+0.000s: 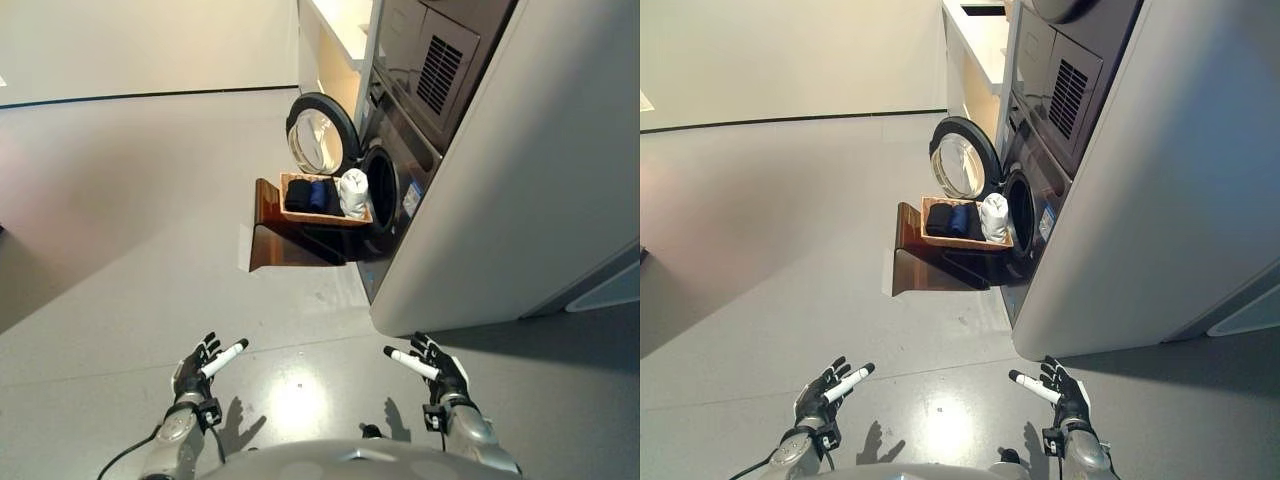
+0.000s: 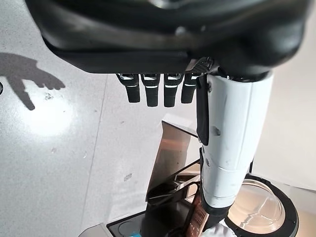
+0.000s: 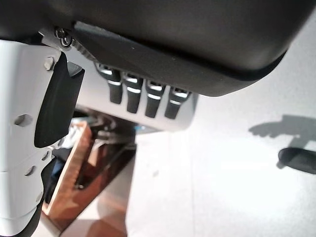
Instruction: Pick up the clothes and place them into the washing machine
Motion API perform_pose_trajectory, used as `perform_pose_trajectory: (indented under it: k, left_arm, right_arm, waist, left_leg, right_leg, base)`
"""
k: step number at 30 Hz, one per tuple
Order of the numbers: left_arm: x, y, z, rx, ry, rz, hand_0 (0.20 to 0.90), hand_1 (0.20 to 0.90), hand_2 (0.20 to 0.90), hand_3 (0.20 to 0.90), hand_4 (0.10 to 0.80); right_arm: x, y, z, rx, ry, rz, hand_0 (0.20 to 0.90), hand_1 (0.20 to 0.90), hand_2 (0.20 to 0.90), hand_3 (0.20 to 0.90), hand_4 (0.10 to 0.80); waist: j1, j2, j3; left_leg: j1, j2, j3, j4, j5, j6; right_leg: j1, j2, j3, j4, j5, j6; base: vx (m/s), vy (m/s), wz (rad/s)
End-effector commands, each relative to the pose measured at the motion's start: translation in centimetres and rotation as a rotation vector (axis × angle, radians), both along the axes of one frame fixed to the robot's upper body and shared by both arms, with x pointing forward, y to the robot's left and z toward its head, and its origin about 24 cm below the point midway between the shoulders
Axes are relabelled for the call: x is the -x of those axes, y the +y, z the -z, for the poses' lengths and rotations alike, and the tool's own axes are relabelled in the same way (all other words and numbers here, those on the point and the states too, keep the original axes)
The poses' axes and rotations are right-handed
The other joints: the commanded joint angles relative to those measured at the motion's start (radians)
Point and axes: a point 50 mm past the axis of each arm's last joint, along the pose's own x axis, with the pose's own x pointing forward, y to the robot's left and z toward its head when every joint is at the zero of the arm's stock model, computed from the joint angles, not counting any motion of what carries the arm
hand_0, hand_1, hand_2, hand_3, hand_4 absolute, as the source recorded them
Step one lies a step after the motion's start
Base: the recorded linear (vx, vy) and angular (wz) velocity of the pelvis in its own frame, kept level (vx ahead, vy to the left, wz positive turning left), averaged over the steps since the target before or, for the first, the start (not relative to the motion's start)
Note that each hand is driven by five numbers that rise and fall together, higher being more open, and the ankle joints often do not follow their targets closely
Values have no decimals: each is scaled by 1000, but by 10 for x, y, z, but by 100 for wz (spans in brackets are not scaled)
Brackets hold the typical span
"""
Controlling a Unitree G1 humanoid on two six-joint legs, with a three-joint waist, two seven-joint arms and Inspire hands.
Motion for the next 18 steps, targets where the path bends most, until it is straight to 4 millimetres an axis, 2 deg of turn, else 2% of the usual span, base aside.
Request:
perform_pose_trajectory:
  k: [1, 3, 6, 7, 9, 11, 12, 14, 15, 16, 18]
  left_arm:
    - [-51, 7, -30, -66, -194, 61, 900, 900, 900, 900, 800]
    - [-52, 4, -29, -54, -195, 65, 900, 900, 900, 900, 800]
    - [-46, 4, -25, -52, -169, 52, 900, 900, 900, 900, 800]
    - [-47, 4, -25, -54, -172, 50, 900, 900, 900, 900, 800]
    - [-46, 6, -26, -47, -181, 29, 900, 900, 900, 900, 800]
    - [-46, 6, -25, -40, -176, 30, 900, 900, 900, 900, 800]
    - [-46, 6, -25, -40, -176, 30, 900, 900, 900, 900, 800]
    - [-41, 5, -20, -44, -142, 51, 900, 900, 900, 900, 800]
    - [-41, 5, -20, -44, -142, 51, 900, 900, 900, 900, 800]
    - [-39, 7, -20, -43, -141, 44, 900, 900, 900, 900, 800]
    - [-39, 9, -21, -46, -148, 37, 900, 900, 900, 900, 800]
  right_arm:
    - [-34, -17, -30, 32, -216, 53, 900, 900, 900, 900, 800]
    - [-33, -19, -31, 35, -216, 57, 900, 900, 900, 900, 800]
    - [-27, -18, -25, 47, -172, 42, 900, 900, 900, 900, 800]
    - [-28, -18, -25, 48, -171, 36, 900, 900, 900, 900, 800]
    - [-28, -18, -25, 45, -171, 16, 900, 900, 900, 900, 800]
    - [-29, -19, -25, 59, -164, 14, 900, 900, 900, 900, 800]
    - [-29, -19, -25, 59, -164, 14, 900, 900, 900, 900, 800]
    - [-28, -21, -24, 49, -164, 45, 900, 900, 900, 900, 800]
    - [-28, -21, -24, 49, -164, 45, 900, 900, 900, 900, 800]
    - [-27, -20, -23, 36, -162, 60, 900, 900, 900, 900, 800]
    - [-26, -19, -21, 32, -149, 62, 900, 900, 900, 900, 800]
  waist:
    - [-34, -19, 15]
    - [-39, -16, 13]
    - [-25, -9, 3]
    - [-17, -15, 10]
    - [5, -28, 16]
    - [-5, -30, 16]
    - [-5, -30, 16]
    - [-10, -27, 8]
    - [-9, -27, 9]
    - [-8, -32, 7]
    - [-6, -33, 11]
  left_leg:
    - [-143, 62, 85, 136, 90, -95]
    - [-148, 76, 124, 137, 93, -91]
    - [-135, 66, 42, 136, 58, -75]
    - [-143, 47, -11, 156, 41, -73]
    - [-162, -27, -142, 168, 1, -52]
    - [-180, -26, -103, 175, -4, -39]
    - [-181, -26, -102, 176, -4, -39]
    - [-160, -38, -69, 161, -11, -17]
    - [-158, -38, -68, 160, -11, -17]
    - [-141, -55, -52, 151, -24, 0]
    - [-125, -75, -39, 146, -35, 17]
  right_leg:
    - [52, -31, -67, 94, -65, 23]
    - [46, -26, -74, 88, -70, 17]
    - [44, 3, -47, 76, -83, 6]
    - [39, 1, -34, 77, -78, 6]
    - [8, -9, -1, 91, -66, 4]
    - [4, -20, 0, 104, -67, 7]
    - [3, -20, 0, 104, -67, 7]
    - [4, -38, 8, 125, -75, 21]
    - [4, -39, 9, 125, -76, 22]
    - [0, -64, 21, 144, -68, 37]
    - [-17, -87, 40, 180, -58, 50]
  base:
    - [-147, 3, 33]
    - [-75, -7, 64]
    - [4, -37, 1]
    - [-13, -16, -29]
    - [-30, 8, -30]
    - [-21, 61, -50]
    - [33, 107, -28]
    - [66, 142, -6]
    - [76, 170, -9]
    - [60, 171, -10]
    - [58, 215, -8]
